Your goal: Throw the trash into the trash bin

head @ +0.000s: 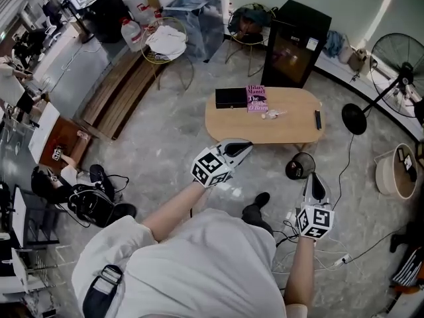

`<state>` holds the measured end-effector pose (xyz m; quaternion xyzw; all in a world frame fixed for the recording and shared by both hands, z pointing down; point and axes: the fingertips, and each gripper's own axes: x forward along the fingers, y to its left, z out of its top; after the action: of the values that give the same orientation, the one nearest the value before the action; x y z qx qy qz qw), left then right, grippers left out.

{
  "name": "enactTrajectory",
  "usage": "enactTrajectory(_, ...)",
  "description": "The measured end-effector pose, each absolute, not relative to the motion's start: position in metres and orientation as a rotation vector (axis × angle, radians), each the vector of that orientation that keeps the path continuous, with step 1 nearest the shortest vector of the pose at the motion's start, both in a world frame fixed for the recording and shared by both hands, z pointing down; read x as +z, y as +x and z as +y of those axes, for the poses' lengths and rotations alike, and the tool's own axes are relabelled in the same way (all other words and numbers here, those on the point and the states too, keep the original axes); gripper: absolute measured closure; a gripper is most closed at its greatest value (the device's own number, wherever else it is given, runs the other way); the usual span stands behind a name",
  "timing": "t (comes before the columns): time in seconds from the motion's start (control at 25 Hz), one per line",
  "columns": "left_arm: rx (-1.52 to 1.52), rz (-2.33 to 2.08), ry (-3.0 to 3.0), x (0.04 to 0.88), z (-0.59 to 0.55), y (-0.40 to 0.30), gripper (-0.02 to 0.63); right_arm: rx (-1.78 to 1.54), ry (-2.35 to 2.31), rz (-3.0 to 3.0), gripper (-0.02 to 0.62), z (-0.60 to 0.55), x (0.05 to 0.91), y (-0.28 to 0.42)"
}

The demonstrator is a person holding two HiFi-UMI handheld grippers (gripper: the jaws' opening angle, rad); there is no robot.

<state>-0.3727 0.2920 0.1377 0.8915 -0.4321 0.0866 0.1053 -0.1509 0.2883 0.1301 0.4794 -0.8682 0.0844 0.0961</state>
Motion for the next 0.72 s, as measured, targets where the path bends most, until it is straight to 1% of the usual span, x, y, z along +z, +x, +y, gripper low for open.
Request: enactTrajectory(0.72,0.343,-1.322,2.553,0.161,0.136,-0.304,0.6,0.339,1.254,-2.619,0.585,0.109,0.163,-0.107)
